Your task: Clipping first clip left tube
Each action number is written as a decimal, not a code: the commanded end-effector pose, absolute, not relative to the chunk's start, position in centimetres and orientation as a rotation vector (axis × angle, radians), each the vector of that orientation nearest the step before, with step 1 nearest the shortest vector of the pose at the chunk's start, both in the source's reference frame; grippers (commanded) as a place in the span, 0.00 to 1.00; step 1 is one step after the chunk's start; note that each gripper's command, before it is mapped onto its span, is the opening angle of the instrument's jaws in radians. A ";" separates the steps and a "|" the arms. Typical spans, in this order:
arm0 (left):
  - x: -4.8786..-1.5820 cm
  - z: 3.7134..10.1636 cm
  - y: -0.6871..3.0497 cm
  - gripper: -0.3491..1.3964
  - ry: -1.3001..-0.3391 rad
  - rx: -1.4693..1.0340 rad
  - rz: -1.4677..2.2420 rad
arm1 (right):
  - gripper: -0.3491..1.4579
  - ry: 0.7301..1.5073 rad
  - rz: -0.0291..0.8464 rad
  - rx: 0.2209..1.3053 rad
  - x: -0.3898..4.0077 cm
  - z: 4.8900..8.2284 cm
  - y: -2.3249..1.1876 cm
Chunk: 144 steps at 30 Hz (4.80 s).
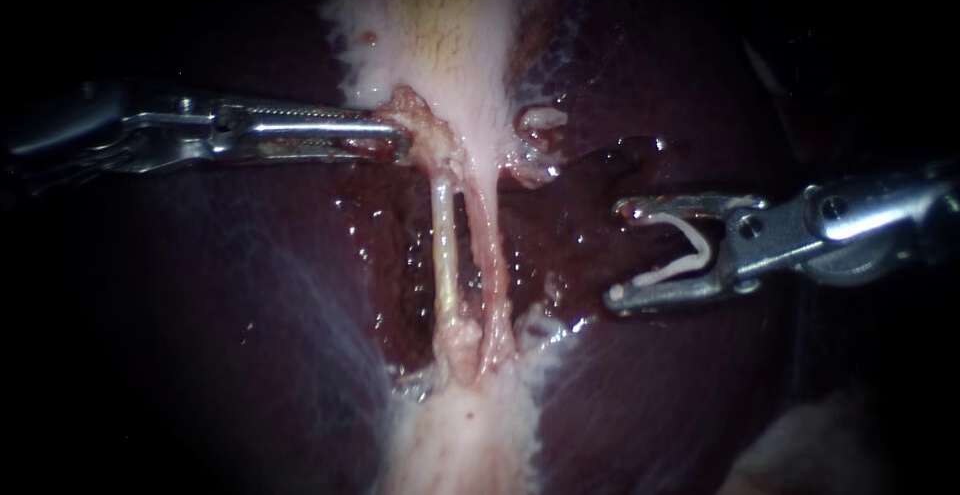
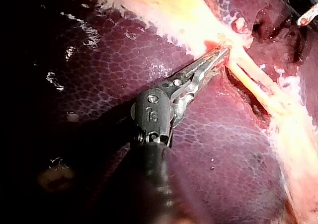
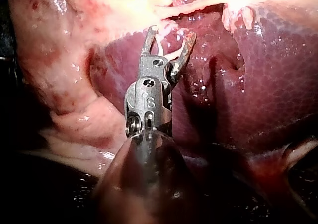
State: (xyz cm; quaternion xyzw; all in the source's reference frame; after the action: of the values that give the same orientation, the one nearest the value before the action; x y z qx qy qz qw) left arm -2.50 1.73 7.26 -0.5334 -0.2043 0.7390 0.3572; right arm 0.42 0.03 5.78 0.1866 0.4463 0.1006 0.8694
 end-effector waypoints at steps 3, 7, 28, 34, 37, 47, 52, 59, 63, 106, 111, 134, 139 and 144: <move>-2.42 7.14 1.73 0.00 -0.536 -1.379 1.906 | 0.47 0.935 0.208 0.394 0.43 5.77 0.02; -2.31 6.90 1.75 0.00 -0.551 -1.378 1.900 | 0.47 0.936 0.207 0.397 0.43 5.77 0.01; -2.10 6.20 1.75 0.00 -0.548 -1.415 1.866 | 0.47 0.985 0.164 0.484 0.83 5.74 -0.16; -2.10 6.19 1.75 0.00 -0.548 -1.415 1.866 | 0.47 0.996 0.138 0.499 1.16 5.87 -0.30; -2.10 6.18 1.74 0.00 -0.548 -1.415 1.866 | 0.47 0.996 0.137 0.506 1.33 5.97 -0.36; -2.12 6.16 1.73 0.00 -0.548 -1.415 1.866 | 0.47 0.995 0.132 0.540 1.70 6.34 -0.44; -2.12 6.16 1.73 0.00 -0.548 -1.415 1.866 | 0.47 0.990 0.141 0.537 1.77 6.53 -0.43; -2.12 6.15 1.73 0.00 -0.548 -1.415 1.866 | 0.47 0.979 0.154 0.541 1.75 6.74 -0.37; -2.12 6.15 1.72 0.00 -0.548 -1.415 1.866 | 0.47 0.979 0.154 0.539 1.75 6.82 -0.33; -2.14 6.16 1.73 0.00 -0.548 -1.415 1.866 | 0.44 1.189 0.033 0.822 2.27 6.30 -1.02; -2.14 6.16 1.73 0.00 -0.548 -1.415 1.866 | 0.40 1.182 0.051 0.828 2.23 6.34 -0.98; -2.13 6.16 1.73 0.00 -0.548 -1.415 1.866 | 0.00 1.126 0.130 0.833 2.09 6.30 -0.77; -2.13 6.16 1.73 0.00 -0.548 -1.415 1.866 | 0.00 1.098 0.122 0.829 2.07 6.28 -0.76; -2.13 6.16 1.73 0.00 -0.548 -1.415 1.866 | 0.00 1.095 0.121 0.829 2.06 6.30 -0.75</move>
State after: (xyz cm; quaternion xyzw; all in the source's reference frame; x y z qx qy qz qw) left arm -2.13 1.73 6.16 -0.5488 -0.2126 0.7239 0.3599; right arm 2.06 -0.74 6.30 0.3822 0.5051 0.0557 0.7718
